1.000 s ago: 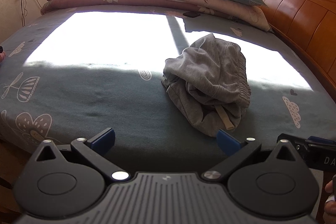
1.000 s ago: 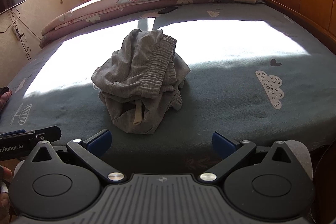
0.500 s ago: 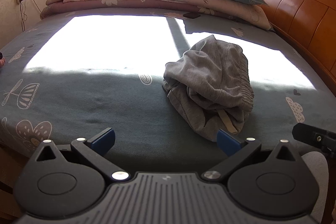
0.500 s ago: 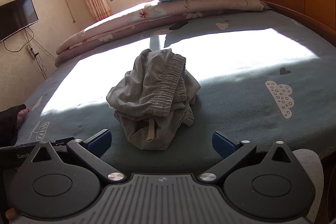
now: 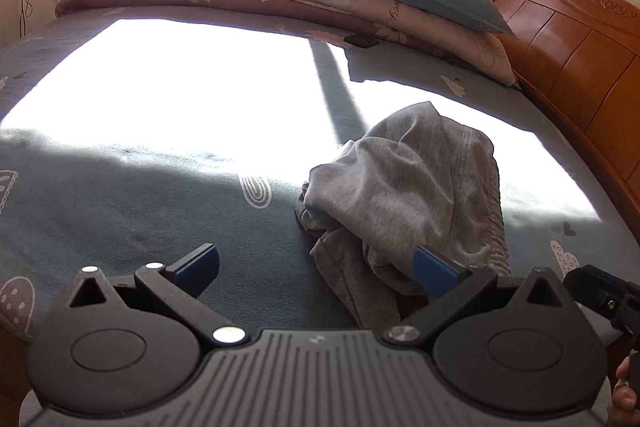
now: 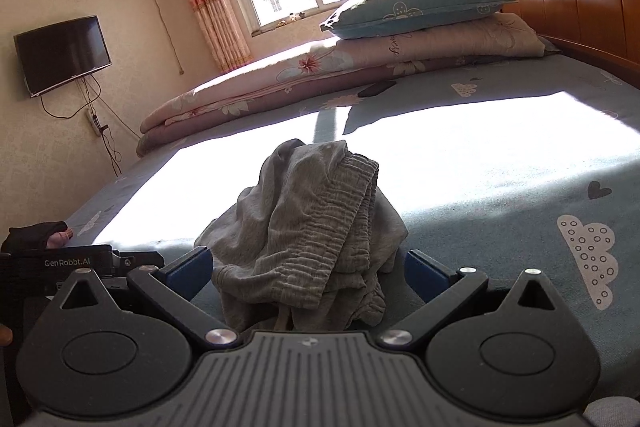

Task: Fold clothes

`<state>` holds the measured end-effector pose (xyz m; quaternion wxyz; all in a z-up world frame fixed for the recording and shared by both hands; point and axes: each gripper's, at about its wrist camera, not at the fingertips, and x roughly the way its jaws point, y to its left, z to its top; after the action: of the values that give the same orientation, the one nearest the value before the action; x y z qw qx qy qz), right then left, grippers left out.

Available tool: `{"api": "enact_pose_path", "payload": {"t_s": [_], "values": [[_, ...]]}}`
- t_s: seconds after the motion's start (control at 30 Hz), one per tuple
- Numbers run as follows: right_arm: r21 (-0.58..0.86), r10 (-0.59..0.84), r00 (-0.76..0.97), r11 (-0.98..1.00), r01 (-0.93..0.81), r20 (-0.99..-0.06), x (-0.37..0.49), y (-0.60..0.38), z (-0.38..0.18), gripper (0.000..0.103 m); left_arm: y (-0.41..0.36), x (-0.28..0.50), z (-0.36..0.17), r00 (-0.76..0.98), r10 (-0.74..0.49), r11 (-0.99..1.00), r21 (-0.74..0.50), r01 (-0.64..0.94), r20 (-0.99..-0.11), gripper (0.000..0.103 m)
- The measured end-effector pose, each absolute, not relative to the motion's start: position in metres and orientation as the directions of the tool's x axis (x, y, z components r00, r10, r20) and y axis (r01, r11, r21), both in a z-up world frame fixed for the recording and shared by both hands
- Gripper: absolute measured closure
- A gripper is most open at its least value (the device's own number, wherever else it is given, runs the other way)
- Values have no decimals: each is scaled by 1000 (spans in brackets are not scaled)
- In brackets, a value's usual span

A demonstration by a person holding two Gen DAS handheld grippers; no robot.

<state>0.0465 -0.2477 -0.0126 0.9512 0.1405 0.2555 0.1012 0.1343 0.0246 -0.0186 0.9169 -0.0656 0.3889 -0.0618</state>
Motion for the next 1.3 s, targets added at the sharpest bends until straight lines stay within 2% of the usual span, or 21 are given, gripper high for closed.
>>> {"api": "enact_pose_path", "payload": {"t_s": [0.07, 0.2, 0.33, 0.4, 0.53, 0.63, 0.73, 0.83, 0.87, 0.9, 1.0, 1.1, 1.23, 1.3], "values": [[307, 274, 832, 942, -132, -483, 63, -254, -19, 0, 21, 151, -22, 684, -159, 987, -126, 97, -712, 1], [247, 278, 801, 954, -167, -531, 100, -267, -34, 2, 20, 188, -21, 750, -181, 979, -45, 197, -636, 1], [161, 231, 790, 972, -168, -568, 141, -283, -37, 4, 14, 239, -16, 740, -205, 955, 36, 295, -640, 1], [138, 194, 783, 981, -139, -591, 161, -290, -35, 7, 12, 253, -14, 723, -243, 938, 34, 346, -647, 1], [180, 166, 750, 982, -64, -641, 186, -301, -22, 12, 4, 267, -6, 675, -321, 894, 22, 447, -664, 1], [198, 151, 691, 980, -11, -707, 193, -301, -11, 13, -4, 266, 11, 648, -320, 868, 59, 492, -691, 1], [229, 151, 617, 972, 48, -773, 200, -296, 1, 19, -4, 265, 38, 639, -293, 852, 110, 512, -712, 1], [289, 178, 551, 950, 121, -816, 201, -289, 19, 24, -1, 268, 71, 621, -267, 828, 154, 539, -737, 6], [311, 189, 529, 938, 150, -827, 201, -285, 26, 26, -1, 270, 81, 614, -272, 810, 168, 562, -741, 10], [331, 201, 509, 927, 178, -837, 200, -282, 33, 29, 0, 271, 91, 606, -279, 790, 181, 586, -745, 19], [373, 200, 509, 889, 265, -837, 190, -271, 58, 32, -9, 274, 109, 568, -323, 685, 227, 692, -757, 28], [368, 143, 522, 858, 359, -841, 176, -260, 79, 32, -25, 266, 114, 486, -409, 556, 211, 804, -772, 29], [348, 85, 500, 817, 461, -862, 158, -249, 81, 32, -64, 229, 83, 349, -496, 272, 240, 932, -795, 29], [347, 67, 496, 795, 497, -866, 147, -250, 76, 32, -81, 210, 59, 296, -496, 169, 244, 955, -816, 29]]}}
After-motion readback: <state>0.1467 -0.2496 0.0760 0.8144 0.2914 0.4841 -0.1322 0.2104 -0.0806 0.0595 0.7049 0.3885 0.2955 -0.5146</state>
